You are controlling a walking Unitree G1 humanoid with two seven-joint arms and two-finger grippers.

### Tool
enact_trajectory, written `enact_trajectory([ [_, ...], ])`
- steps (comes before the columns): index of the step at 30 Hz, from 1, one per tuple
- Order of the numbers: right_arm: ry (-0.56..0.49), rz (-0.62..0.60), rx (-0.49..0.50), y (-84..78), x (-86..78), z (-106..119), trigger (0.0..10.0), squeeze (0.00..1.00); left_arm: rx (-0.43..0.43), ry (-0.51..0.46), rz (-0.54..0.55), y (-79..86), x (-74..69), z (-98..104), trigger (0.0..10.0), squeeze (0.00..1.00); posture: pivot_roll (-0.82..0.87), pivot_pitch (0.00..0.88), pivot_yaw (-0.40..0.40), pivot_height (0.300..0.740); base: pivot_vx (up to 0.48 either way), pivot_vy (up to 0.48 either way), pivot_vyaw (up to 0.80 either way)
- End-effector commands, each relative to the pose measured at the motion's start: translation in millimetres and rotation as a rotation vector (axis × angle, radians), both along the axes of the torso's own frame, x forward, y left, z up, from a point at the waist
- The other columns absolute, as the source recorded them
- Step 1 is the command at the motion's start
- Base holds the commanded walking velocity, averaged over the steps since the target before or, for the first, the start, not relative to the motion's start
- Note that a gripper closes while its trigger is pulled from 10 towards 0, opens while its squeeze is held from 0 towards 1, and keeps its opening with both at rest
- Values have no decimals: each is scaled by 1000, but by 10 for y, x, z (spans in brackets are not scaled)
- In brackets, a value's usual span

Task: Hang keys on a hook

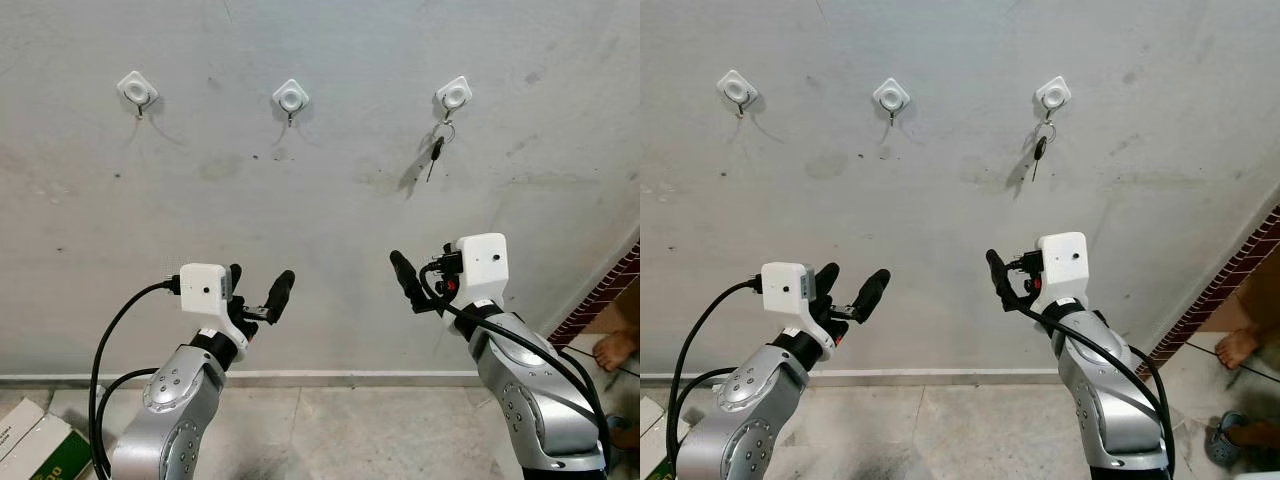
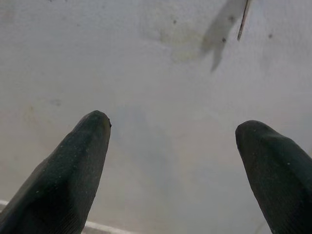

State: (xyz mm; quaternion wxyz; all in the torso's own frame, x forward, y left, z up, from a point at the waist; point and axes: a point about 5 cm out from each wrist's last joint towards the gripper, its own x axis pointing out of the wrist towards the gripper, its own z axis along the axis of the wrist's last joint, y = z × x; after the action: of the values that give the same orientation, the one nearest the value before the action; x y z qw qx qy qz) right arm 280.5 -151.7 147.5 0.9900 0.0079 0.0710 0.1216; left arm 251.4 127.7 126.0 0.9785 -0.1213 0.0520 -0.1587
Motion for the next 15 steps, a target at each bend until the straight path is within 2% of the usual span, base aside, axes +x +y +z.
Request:
enact_trajectory([
  [1, 8, 13, 4, 2, -6, 13, 10000, 0, 15, 18, 11, 28, 2, -27, 10000, 0, -1, 0, 16, 740, -281, 0, 0],
  [15, 9, 21, 11, -8, -21, 4, 10000, 0, 16, 27, 6, 17, -6, -34, 10000, 0, -2, 0, 18, 740, -287, 0, 0],
])
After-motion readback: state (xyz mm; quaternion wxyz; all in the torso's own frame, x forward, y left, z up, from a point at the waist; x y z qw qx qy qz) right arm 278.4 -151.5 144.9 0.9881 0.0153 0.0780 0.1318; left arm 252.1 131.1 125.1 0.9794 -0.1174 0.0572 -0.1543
